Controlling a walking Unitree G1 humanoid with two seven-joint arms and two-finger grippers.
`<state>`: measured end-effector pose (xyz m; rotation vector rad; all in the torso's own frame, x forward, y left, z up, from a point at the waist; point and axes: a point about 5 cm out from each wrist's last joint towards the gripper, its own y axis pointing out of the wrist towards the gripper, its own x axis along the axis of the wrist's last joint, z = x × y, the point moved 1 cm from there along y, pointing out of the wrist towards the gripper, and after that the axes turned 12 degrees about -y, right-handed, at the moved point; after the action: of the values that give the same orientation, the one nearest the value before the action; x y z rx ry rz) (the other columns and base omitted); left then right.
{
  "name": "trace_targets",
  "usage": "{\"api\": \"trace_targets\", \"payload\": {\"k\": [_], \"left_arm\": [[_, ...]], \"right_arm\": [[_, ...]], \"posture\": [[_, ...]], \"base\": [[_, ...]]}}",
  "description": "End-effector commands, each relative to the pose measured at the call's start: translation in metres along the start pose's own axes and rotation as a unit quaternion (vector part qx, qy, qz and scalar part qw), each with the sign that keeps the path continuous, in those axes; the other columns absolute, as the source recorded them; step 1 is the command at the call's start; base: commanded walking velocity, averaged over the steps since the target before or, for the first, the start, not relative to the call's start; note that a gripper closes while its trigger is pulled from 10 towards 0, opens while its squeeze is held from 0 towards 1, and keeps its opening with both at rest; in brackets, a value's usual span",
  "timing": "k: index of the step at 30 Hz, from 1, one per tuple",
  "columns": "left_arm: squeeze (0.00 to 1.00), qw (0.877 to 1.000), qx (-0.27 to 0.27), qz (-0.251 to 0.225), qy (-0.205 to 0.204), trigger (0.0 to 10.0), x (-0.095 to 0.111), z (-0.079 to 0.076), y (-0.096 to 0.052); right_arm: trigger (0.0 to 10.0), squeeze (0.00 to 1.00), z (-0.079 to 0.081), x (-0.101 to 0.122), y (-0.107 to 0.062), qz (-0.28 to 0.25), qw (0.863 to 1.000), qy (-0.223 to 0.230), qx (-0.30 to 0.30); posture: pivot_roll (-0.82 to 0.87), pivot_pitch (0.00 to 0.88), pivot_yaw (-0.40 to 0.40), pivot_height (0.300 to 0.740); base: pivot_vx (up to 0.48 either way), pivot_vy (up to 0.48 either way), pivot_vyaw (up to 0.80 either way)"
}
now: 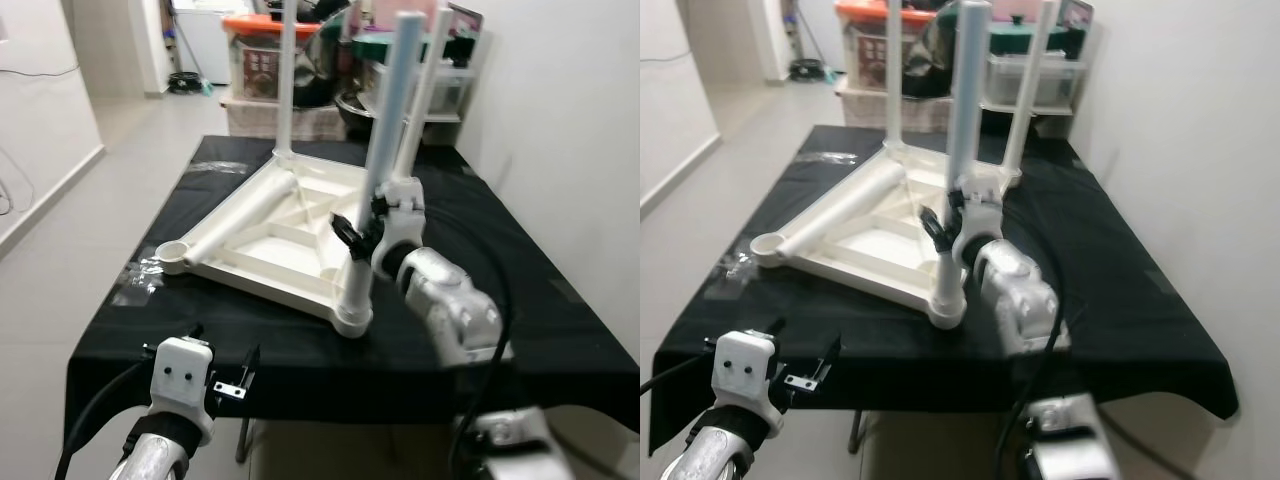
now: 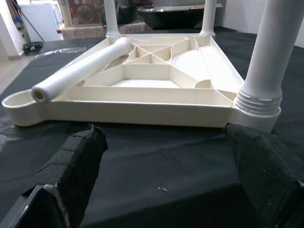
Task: Building children table
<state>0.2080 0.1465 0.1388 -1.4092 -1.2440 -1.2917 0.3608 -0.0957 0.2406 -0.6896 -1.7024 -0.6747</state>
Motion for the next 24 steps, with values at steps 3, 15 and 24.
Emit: {"api": "trace_targets", "payload": {"k": [3,15,24], "left_arm": [[0.00,1.000,-0.006,0.009,-0.006,10.0,-0.006,-0.004,0.002],[0.00,1.000,-0.009,0.013,-0.011,10.0,-0.006,-0.005,-0.001],[0.00,1.000,-0.011,0.020,-0.014,10.0,-0.007,-0.004,-0.004]], "right_arm": [[10.0,0.00,0.029,-0.012,-0.003,-0.028,0.980,-0.012,0.198],[0.0,0.00,0.004,-0.096,0.002,0.217,0.967,0.015,-0.135],[0.0,0.00,0.001,-0.101,-0.058,0.231,0.904,0.049,-0.356]], "posture": [[0.10,0.000,-0.097,0.740],[0.09,0.000,-0.098,0.740],[0.07,0.000,-0.080,0.740]], "base": [[0.000,0.000,0.00],[0.000,0.000,0.00],[0.000,0.000,0.00]]}}
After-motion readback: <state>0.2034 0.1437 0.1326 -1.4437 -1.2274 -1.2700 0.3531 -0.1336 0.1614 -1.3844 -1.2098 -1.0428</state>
